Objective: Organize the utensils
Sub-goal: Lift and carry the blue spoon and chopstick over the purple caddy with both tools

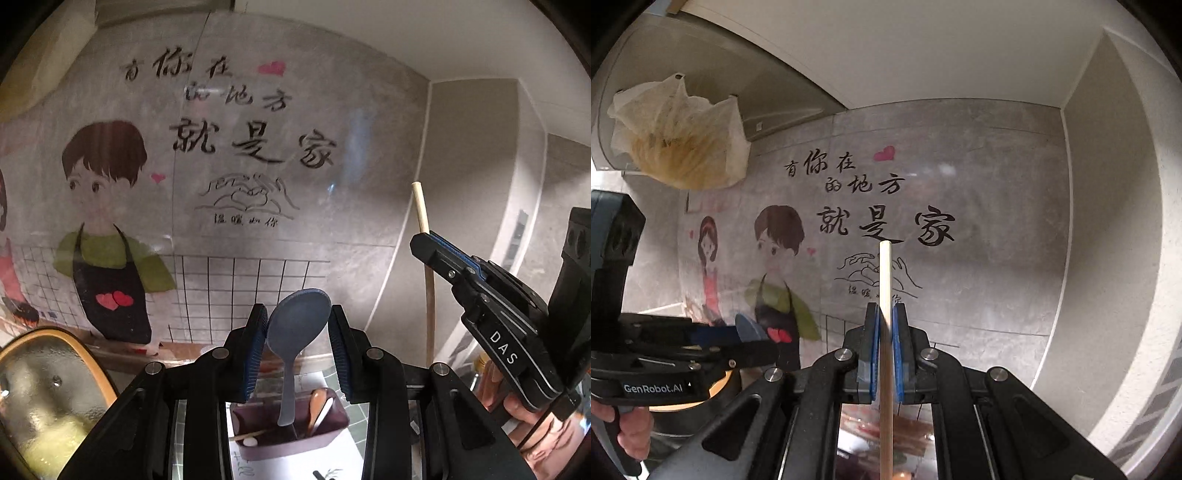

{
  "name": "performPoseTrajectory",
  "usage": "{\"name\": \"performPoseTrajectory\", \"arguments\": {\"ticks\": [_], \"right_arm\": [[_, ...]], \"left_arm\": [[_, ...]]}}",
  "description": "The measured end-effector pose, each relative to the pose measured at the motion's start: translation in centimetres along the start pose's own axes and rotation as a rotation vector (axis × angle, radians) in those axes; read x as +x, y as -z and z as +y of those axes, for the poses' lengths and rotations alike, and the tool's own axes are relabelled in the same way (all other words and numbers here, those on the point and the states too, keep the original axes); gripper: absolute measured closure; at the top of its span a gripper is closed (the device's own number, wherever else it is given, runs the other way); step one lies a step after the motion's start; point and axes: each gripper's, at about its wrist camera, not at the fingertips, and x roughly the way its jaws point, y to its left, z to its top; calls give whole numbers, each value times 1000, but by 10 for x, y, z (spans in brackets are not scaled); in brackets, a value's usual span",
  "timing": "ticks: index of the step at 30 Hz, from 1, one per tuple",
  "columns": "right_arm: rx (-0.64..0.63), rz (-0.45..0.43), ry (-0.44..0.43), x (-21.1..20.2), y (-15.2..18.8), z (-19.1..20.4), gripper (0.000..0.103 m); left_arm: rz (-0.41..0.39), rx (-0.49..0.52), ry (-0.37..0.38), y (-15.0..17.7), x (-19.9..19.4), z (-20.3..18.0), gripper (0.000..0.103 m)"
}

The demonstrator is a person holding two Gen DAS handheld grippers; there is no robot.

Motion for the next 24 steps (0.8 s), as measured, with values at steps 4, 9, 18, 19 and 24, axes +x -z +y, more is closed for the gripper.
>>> {"name": "performPoseTrajectory", "arguments": {"ticks": [4,9,18,19,24], "right_arm": [[34,45,-10,28,17,-10,97],[85,85,-21,61,52,-19,97],[172,186,-22,102,118,-35,97],[173,186,-24,101,121,-37,96],[151,175,-24,92,112,-43,96]], "left_arm": [[27,-22,-12,11,23,8,68],[88,-42,-28,30,62,21,68],[196,-77,-50,73,121,45,68],[205,-84,-54,77,127,48,68],[245,-108,-59,90,147,54,68]]}}
